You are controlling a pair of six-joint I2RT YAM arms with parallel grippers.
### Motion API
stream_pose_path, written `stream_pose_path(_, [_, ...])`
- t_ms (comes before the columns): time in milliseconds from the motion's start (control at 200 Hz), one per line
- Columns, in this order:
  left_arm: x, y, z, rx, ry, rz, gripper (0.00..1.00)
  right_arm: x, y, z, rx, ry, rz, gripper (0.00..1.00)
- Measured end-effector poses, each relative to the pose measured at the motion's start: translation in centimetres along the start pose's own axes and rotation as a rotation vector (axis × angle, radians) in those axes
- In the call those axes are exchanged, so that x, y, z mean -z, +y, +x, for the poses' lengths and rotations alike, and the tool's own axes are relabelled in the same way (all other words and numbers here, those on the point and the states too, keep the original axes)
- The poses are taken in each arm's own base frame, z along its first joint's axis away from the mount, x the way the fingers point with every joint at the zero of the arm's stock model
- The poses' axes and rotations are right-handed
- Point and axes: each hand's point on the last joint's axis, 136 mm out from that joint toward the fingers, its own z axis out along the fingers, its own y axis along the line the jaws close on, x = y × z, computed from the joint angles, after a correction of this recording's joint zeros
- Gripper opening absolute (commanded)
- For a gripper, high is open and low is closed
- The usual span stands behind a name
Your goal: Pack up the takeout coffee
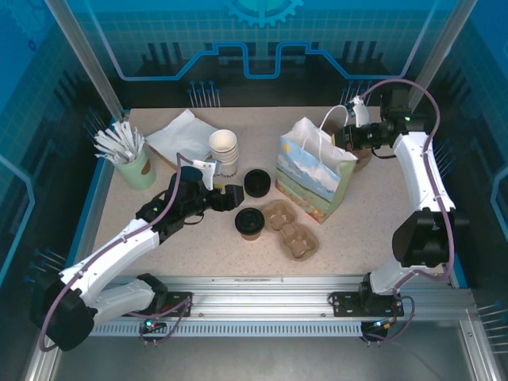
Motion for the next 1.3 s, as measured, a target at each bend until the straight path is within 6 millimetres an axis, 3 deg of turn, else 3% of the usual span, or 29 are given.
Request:
stream_pose_path(80, [0.0,-0.1,0.0,0.0,0.001,0.001,0.83,-0.1,-0.1,-0.2,0.01,-0.001,-0.003,0.17])
stream_pose_path(290, [0.0,-0.1,0.1,0.0,0.001,0.001,0.84,0.0,-0.8,-0.1,-0.001,0.007,0.041,0.52])
stream_pose_path(390, [0.0,-0.1,0.1,0.0,0.001,0.001,0.85,1.2,-0.9,-0.4,-0.015,-0.017,0.107,0.59])
stream_pose_path(475, [0.0,-0.1,0.1,0.0,0.002,0.002,0.86,3.6,-0.5,-0.6,-0.024,-0.068,0.188,0.62])
stream_pose_path(615, [0.0,-0.4,0.2,0.004,0.012,0.022,0.87,8.3,2.2,0.2,0.005,-0.204,0.313,0.64])
stream_pose_path(715, [0.1,-0.7,0.4,0.012,0.026,0.044,0.88,8.9,6.4,3.2,0.093,-0.248,0.311,0.65])
stream_pose_path(805, [0.6,-0.6,0.5,0.02,0.031,0.056,0.89,7.3,10.5,7.6,0.202,-0.207,0.241,0.65])
stream_pose_path(940, [1.9,-0.5,0.7,0.05,0.025,0.077,0.91,4.4,13.0,13.5,0.308,-0.09,0.198,0.66])
stream_pose_path(1111, [2.1,-0.6,1.5,0.091,0.057,0.108,0.91,-1.2,13.7,19.4,0.388,0.126,0.206,0.66])
stream_pose_path(1296, [1.8,0.3,2.7,0.118,0.103,0.095,0.91,-8.1,11.6,22.3,0.407,0.34,0.308,0.66])
